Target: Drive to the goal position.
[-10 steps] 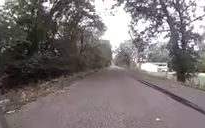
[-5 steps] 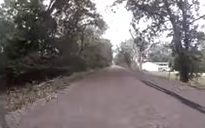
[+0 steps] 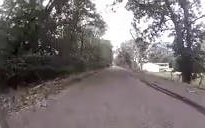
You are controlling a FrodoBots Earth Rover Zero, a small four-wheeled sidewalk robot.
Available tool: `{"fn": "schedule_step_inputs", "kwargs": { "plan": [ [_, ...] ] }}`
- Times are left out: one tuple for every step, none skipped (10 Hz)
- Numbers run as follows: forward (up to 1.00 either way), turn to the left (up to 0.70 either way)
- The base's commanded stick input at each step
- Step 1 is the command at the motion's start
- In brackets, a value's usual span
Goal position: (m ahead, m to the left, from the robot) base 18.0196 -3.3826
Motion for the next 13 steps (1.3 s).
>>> {"fn": "schedule_step_inputs", "kwargs": {
  "plan": [
    [0.70, 0.00],
    [0.70, 0.00],
    [0.70, 0.00],
    [0.70, 0.00],
    [0.70, 0.00],
    [0.70, 0.00],
    [0.70, 0.00],
    [0.70, 0.00],
    [0.70, 0.00],
    [0.70, 0.00],
    [0.70, -0.01],
    [0.70, -0.09],
    [0.70, -0.31]
  ]
}}
